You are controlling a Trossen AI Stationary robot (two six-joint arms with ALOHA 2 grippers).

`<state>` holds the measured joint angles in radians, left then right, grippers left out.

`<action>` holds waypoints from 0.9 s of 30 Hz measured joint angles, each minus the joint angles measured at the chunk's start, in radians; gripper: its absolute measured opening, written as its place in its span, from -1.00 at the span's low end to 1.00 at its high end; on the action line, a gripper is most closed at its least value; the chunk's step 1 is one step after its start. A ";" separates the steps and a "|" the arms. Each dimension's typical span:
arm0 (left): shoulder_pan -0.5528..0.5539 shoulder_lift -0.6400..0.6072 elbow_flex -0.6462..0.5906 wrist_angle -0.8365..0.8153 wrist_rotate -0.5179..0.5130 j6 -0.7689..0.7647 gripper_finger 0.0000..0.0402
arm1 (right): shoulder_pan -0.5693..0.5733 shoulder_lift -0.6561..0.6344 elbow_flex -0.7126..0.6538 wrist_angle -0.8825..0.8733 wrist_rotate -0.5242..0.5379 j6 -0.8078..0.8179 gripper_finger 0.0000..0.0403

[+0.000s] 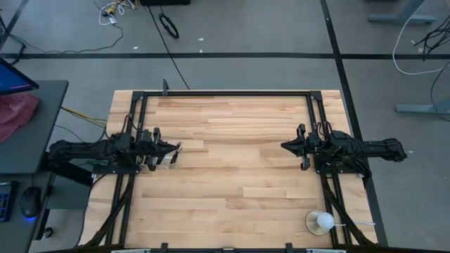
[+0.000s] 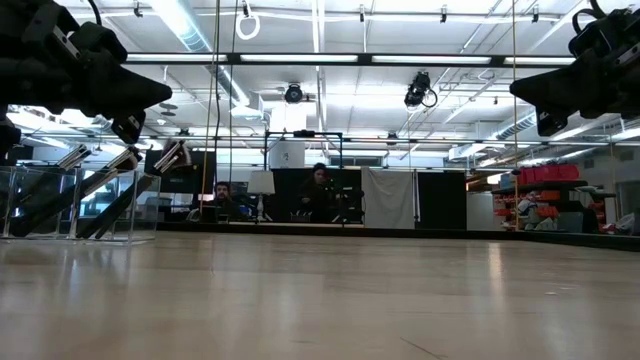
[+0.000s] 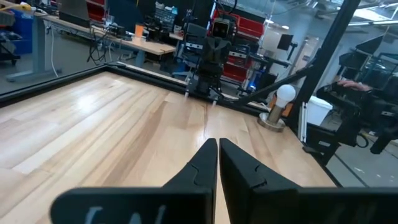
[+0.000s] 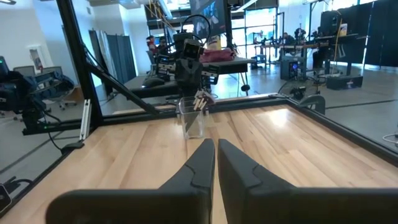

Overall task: Put items in baskets/containers
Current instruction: Return to Home Position

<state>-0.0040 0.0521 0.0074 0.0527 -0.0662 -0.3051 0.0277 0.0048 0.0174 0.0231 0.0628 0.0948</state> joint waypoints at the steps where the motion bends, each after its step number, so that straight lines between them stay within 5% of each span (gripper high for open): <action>1: 0.000 0.000 0.000 0.001 0.000 0.000 -0.90 | 0.001 0.000 0.000 0.000 0.000 0.000 -0.88; 27: 0.000 0.000 0.000 0.002 0.000 0.001 -0.88 | -0.011 -0.005 0.000 -0.007 -0.072 0.028 -0.88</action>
<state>-0.0038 0.0521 0.0074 0.0549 -0.0662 -0.3042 0.0162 0.0002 0.0174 0.0164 -0.0090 0.1226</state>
